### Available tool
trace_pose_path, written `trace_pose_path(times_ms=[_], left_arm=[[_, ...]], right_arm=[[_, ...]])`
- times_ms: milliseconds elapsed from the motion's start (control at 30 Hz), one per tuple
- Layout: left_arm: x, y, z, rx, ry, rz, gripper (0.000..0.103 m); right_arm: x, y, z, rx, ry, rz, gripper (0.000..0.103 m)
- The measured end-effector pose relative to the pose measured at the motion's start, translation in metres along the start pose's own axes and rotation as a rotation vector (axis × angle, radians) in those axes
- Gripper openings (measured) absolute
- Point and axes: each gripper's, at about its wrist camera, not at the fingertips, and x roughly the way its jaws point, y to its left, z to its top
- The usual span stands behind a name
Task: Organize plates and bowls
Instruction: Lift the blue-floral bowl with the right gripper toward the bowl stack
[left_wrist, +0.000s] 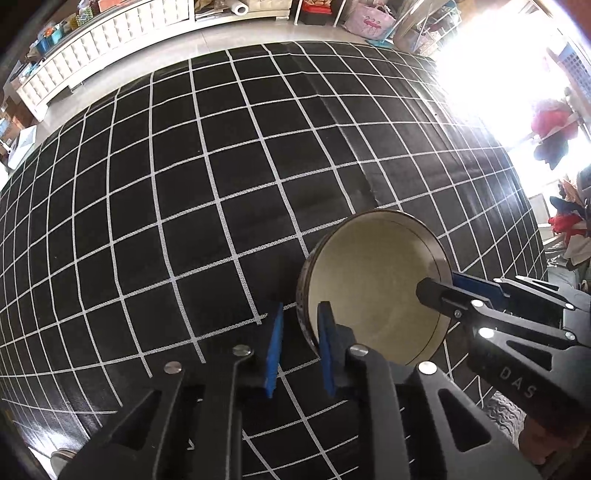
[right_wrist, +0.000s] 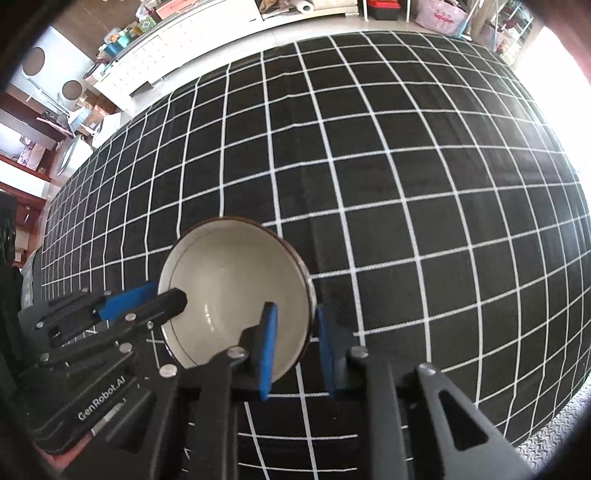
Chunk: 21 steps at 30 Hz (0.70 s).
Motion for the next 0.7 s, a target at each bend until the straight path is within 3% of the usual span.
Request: trace_pose_path(times_ms=[167, 367, 700], left_arm=[[0.008, -0.01, 0.0, -0.003, 0.009, -0.013, 0.01], [0.016, -0.024, 0.0, 0.003, 0.004, -0.004, 0.01], [-0.004, -0.024, -0.009, -0.014, 0.003, -0.009, 0.009]], right_arm=[[0.0, -0.005, -0.002, 0.013, -0.008, -0.015, 0.011], [-0.001, -0.013, -0.003, 0.018, -0.018, -0.006, 0.01], [-0.01, -0.013, -0.015, 0.056, -0.01, 0.019, 0.01]])
